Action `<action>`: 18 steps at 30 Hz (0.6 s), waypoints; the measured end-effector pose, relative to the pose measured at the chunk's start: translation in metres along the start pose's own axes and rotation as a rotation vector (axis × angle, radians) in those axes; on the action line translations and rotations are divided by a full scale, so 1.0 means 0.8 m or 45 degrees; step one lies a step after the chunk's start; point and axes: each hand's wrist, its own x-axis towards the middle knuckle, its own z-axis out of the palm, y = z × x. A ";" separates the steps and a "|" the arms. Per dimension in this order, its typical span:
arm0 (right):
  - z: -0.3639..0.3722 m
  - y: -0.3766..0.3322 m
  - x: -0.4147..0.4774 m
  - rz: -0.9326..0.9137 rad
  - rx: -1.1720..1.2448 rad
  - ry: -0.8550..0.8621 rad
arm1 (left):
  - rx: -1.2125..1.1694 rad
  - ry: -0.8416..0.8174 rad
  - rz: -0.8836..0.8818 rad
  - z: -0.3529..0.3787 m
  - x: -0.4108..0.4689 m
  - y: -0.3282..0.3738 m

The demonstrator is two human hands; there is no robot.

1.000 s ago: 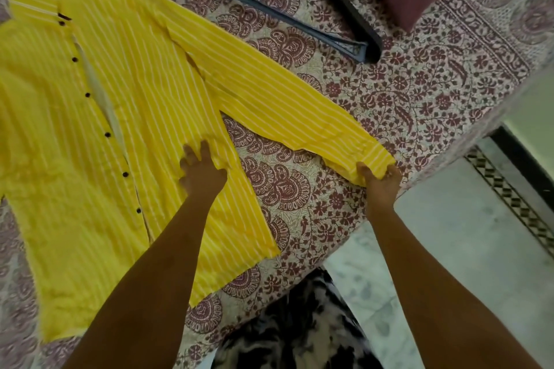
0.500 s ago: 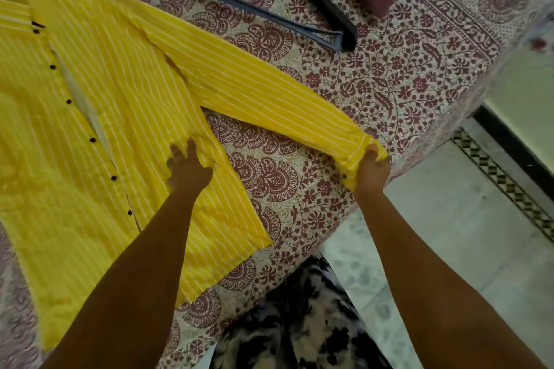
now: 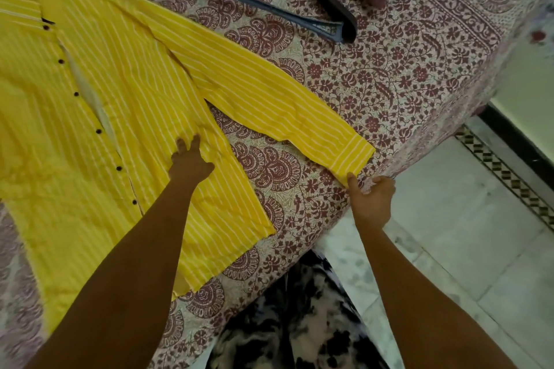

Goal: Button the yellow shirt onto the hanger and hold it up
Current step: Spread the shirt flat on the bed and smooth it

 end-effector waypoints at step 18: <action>0.016 -0.184 -0.199 -0.854 0.147 -0.414 | -0.435 0.401 0.112 -0.101 -0.203 -0.114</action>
